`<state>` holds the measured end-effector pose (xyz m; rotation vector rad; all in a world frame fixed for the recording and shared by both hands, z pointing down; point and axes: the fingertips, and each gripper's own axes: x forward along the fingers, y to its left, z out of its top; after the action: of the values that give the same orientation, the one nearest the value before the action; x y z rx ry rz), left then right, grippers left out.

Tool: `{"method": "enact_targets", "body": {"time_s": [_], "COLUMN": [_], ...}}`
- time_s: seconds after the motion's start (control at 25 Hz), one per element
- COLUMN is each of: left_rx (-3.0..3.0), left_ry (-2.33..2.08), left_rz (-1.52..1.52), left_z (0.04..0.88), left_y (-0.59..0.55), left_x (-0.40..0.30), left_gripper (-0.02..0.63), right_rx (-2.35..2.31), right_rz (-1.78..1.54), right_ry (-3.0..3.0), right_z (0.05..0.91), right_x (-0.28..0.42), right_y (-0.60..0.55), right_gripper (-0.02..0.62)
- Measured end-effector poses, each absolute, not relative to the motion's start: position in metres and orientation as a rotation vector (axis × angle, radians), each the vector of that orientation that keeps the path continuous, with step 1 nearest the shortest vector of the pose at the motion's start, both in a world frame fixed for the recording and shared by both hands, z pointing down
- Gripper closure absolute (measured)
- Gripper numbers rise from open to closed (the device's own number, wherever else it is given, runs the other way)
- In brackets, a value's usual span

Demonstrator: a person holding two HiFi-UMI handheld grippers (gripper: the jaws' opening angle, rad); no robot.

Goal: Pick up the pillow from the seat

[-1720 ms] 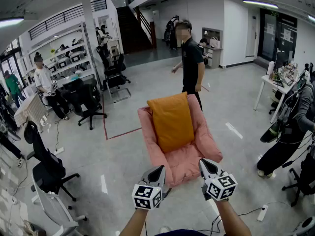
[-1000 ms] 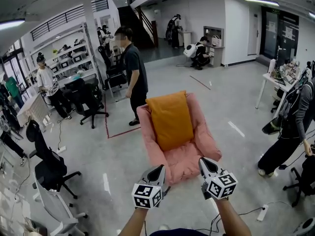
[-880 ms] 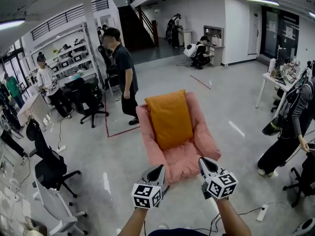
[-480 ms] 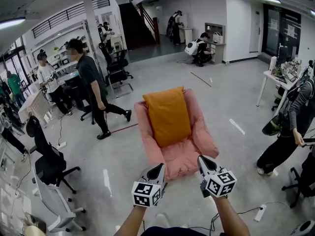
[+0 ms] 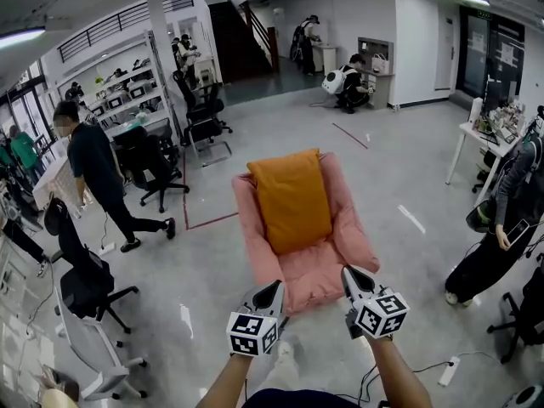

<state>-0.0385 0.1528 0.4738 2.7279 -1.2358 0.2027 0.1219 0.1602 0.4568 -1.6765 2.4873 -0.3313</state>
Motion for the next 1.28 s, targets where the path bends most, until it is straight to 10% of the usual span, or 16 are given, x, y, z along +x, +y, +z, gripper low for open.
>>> {"method": "enact_targets", "body": {"time_s": [1.28], "left_rx": [2.716], "left_ry": [-1.234], "left_rz": [0.195], "left_z": [0.473], "left_y": [-0.018], "left_x": [-0.032], "left_gripper": [0.601], "right_rx": [-1.716], "right_rz": [-0.352], "right_ry": [2.494], "right_z": [0.457], "right_x": [0.128], "right_y": [-0.007], "right_gripper": [0.575]}}
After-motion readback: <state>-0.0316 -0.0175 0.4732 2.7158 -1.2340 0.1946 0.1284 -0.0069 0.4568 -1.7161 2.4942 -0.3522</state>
